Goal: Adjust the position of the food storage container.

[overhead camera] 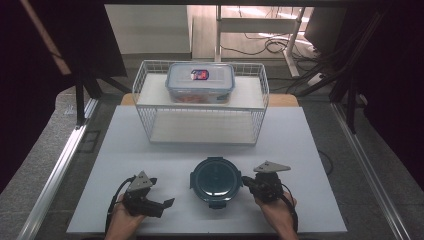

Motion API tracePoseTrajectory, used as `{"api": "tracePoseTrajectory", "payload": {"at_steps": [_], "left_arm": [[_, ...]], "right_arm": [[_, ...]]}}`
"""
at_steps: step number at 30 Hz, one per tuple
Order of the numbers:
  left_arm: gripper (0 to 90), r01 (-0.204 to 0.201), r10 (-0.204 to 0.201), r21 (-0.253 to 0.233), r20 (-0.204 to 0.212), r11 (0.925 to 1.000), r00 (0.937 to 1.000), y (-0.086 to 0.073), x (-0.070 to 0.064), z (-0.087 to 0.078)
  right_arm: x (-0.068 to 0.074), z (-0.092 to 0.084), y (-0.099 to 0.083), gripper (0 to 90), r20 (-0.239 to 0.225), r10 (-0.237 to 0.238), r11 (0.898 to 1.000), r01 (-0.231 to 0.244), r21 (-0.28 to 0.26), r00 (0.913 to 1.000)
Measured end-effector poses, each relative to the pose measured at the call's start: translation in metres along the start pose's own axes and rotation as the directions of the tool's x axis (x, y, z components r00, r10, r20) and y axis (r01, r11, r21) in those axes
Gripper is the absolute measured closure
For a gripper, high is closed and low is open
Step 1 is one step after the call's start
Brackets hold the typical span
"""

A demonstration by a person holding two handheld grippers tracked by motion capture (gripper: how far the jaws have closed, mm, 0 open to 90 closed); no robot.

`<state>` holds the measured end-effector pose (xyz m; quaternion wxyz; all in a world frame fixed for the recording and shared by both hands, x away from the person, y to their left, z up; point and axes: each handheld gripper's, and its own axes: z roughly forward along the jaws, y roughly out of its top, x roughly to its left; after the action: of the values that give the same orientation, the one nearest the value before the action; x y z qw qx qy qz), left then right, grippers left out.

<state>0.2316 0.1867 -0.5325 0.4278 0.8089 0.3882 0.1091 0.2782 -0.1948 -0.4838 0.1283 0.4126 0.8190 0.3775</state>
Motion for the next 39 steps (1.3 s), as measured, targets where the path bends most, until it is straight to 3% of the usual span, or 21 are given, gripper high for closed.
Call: {"api": "tracePoseTrajectory", "payload": {"at_steps": [2, 7, 13, 17, 18, 22, 26, 28, 30, 31, 32, 34, 36, 38, 39], "left_arm": [[2.4, 0.002, -0.002, -0.001, 0.0, 1.0, 1.0, 0.0, 0.0, 0.0], [2.4, 0.002, -0.002, -0.001, 0.001, 1.0, 1.0, 0.0, 0.0, 0.0], [2.8, 0.001, -0.001, 0.0, 0.001, 1.0, 1.0, 0.0, 0.0, 0.0], [3.7, 0.0, 0.0, 0.004, 0.002, 1.0, 1.0, -0.001, 0.0, -0.001], [4.5, 0.002, -0.002, 0.006, 0.004, 1.0, 1.0, -0.001, 0.001, -0.002], [6.7, 0.021, -0.021, -0.01, 0.019, 0.9997, 0.9996, -0.002, 0.003, -0.005], [8.2, 0.038, -0.037, -0.022, 0.029, 0.999, 0.9989, -0.002, 0.004, -0.007], [8.5, 0.035, -0.035, -0.02, 0.022, 0.9992, 0.9991, -0.002, 0.003, -0.008], [8.5, 0.033, -0.033, -0.022, 0.023, 0.9992, 0.9992, -0.002, 0.003, -0.008], [8.5, 0.03, -0.03, -0.023, 0.022, 0.9993, 0.9993, -0.002, 0.003, -0.008], [8.4, 0.018, -0.018, -0.029, 0.018, 0.9994, 0.9997, -0.002, 0.002, -0.008], [8.3, 0.015, -0.014, -0.032, 0.02, 0.9994, 0.9997, -0.002, 0.002, -0.007], [7.1, 0.014, -0.013, -0.029, 0.034, 0.9995, 0.9993, -0.002, 0.002, -0.006], [6.8, 0.014, -0.013, -0.03, 0.038, 0.9995, 0.9992, -0.003, 0.002, -0.006], [5.7, 0.012, -0.011, -0.03, 0.041, 0.9995, 0.9991, -0.003, 0.003, -0.005]], "right_arm": [[0.004, 0.005, 0.002, 89.5, -0.023, 0.002, 1.0, -0.002, 0.007, 0.9997], [0.01, 0.009, 0.004, 89.5, -0.022, -0.009, 1.0, 0.009, 0.004, 0.9997], [0.018, 0.011, 0.004, 89.5, -0.055, -0.011, 1.0, 0.012, 0.007, 0.9984], [0.017, 0.011, 0.004, 89.3, -0.071, -0.019, 1.0, 0.02, 0.008, 0.9973], [0.014, 0.011, 0.004, 89.1, -0.099, -0.005, 1.0, 0.006, 0.012, 0.9951], [0.012, 0.008, 0.002, 84.8, -0.101, 0.001, 1.0, 0.0, 0.011, 0.9949], [0.008, 0.0, 0.0, 73.3, -0.097, -0.025, 0.999, 0.023, -0.023, 0.9949], [0.006, -0.005, -0.002, 60.0, -0.1, -0.049, 0.998, 0.045, -0.043, 0.9938], [0.005, -0.007, -0.002, 55.6, -0.102, -0.058, 0.997, 0.053, -0.049, 0.9931], [0.005, -0.008, -0.003, 49.7, -0.099, -0.071, 0.996, 0.066, -0.054, 0.9925], [0.004, -0.01, -0.005, 37.9, -0.099, -0.1, 0.993, 0.093, -0.071, 0.99], [0.003, -0.01, -0.006, 34.5, -0.099, -0.109, 0.992, 0.102, -0.076, 0.9891], [0.001, -0.012, -0.008, 20.7, -0.095, -0.126, 0.989, 0.117, -0.094, 0.9875], [0.0, -0.013, -0.009, 17.2, -0.094, -0.127, 0.988, 0.118, -0.1, 0.9874], [0.0, -0.014, -0.01, 10.0, -0.089, -0.125, 0.987, 0.115, -0.11, 0.9882]]}}
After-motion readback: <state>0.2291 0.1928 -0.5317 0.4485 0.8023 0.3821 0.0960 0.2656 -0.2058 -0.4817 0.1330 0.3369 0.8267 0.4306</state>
